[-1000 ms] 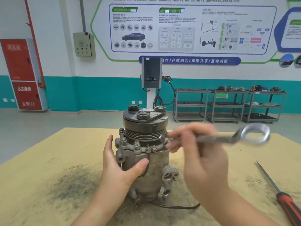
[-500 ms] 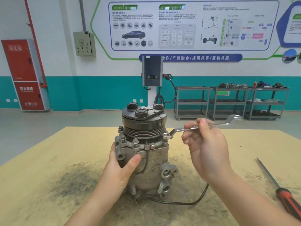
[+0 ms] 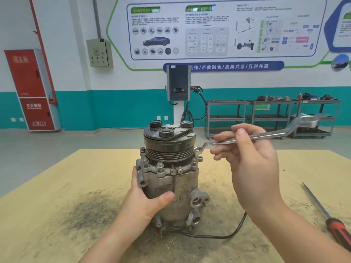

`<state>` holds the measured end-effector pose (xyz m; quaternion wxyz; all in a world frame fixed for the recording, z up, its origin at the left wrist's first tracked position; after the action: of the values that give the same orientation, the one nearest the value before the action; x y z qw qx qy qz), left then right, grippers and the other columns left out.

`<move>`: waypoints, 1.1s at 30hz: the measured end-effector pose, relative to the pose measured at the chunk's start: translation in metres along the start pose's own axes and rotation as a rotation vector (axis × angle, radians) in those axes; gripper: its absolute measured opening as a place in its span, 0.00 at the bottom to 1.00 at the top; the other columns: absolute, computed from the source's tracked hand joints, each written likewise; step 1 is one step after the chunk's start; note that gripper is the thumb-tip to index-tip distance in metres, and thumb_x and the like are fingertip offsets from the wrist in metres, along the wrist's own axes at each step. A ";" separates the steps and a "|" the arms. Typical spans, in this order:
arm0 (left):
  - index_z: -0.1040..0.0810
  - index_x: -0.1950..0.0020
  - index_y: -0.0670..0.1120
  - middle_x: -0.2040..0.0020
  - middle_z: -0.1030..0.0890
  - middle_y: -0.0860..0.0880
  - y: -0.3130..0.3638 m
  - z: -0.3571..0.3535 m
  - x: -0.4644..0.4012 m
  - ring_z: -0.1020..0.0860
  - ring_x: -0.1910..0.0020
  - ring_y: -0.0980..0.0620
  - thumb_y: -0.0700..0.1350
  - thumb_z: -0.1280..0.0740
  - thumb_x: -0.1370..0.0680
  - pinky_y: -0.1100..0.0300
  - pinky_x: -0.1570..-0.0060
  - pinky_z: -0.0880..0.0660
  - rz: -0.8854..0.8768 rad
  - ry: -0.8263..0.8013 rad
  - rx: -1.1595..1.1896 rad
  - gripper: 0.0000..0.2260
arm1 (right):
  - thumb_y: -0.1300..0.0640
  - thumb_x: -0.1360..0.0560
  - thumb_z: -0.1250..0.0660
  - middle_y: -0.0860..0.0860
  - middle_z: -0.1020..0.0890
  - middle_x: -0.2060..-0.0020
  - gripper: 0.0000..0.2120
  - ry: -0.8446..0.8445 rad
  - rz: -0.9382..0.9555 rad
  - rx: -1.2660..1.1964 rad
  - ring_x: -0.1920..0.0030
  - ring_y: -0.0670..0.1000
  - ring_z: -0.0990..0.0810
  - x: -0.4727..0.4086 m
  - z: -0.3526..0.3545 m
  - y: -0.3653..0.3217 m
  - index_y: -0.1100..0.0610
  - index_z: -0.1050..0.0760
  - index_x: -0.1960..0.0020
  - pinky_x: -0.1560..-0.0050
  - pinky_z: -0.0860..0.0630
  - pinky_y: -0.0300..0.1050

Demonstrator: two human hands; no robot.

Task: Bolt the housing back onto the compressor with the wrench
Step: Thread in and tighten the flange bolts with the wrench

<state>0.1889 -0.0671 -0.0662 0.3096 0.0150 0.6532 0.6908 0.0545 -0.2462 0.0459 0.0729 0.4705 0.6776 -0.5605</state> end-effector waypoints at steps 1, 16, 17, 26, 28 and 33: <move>0.42 0.24 0.58 0.38 0.21 0.64 -0.001 0.000 0.000 0.22 0.39 0.62 0.66 0.21 0.43 0.55 0.37 0.26 0.002 0.002 -0.002 0.52 | 0.62 0.17 0.46 0.53 0.17 0.66 0.08 0.016 -0.111 -0.080 0.70 0.52 0.19 -0.004 0.003 0.008 0.58 0.31 0.51 0.68 0.23 0.41; 0.42 0.23 0.56 0.39 0.20 0.64 -0.002 0.002 -0.001 0.21 0.40 0.61 0.71 0.22 0.47 0.50 0.37 0.25 0.022 0.049 -0.045 0.58 | 0.53 0.19 0.41 0.54 0.18 0.62 0.09 -0.102 0.145 -0.120 0.68 0.53 0.20 0.009 0.004 0.021 0.54 0.25 0.54 0.66 0.23 0.43; 0.42 0.23 0.56 0.39 0.20 0.62 -0.002 0.003 -0.002 0.21 0.39 0.59 0.73 0.23 0.49 0.46 0.36 0.25 0.027 0.056 -0.056 0.59 | 0.50 0.19 0.40 0.53 0.18 0.61 0.10 -0.202 0.306 0.005 0.65 0.52 0.19 0.018 -0.006 0.009 0.53 0.23 0.54 0.63 0.23 0.42; 0.39 0.26 0.57 0.40 0.19 0.63 -0.009 0.004 -0.006 0.21 0.40 0.61 0.70 0.21 0.45 0.56 0.39 0.26 0.010 0.078 -0.098 0.53 | 0.58 0.22 0.39 0.50 0.17 0.60 0.06 -0.346 0.471 0.355 0.61 0.46 0.19 0.028 -0.035 -0.022 0.57 0.25 0.47 0.60 0.24 0.35; 0.41 0.24 0.58 0.40 0.20 0.65 -0.008 0.007 -0.003 0.22 0.40 0.63 0.75 0.25 0.48 0.55 0.37 0.26 0.000 0.080 -0.103 0.57 | 0.61 0.21 0.43 0.55 0.17 0.63 0.06 -0.233 0.191 0.115 0.68 0.52 0.20 0.008 -0.018 -0.016 0.53 0.31 0.46 0.67 0.24 0.39; 0.42 0.22 0.55 0.40 0.23 0.71 -0.001 0.007 -0.004 0.26 0.41 0.73 0.82 0.36 0.44 0.74 0.45 0.30 -0.033 0.073 -0.171 0.56 | 0.73 0.22 0.45 0.55 0.20 0.69 0.15 -0.041 -0.229 -0.226 0.76 0.54 0.24 -0.014 0.005 0.018 0.54 0.35 0.45 0.74 0.28 0.41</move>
<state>0.1958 -0.0626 -0.0646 0.2973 -0.0473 0.6028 0.7389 0.0725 -0.2588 0.0407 0.0747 0.3674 0.7840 -0.4948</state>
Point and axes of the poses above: each hand's wrist, its own x-axis away from the middle knuckle, its own z-axis out of the back of the hand, y = z × x, the point moved 8 cm from there along -x, towards the middle knuckle
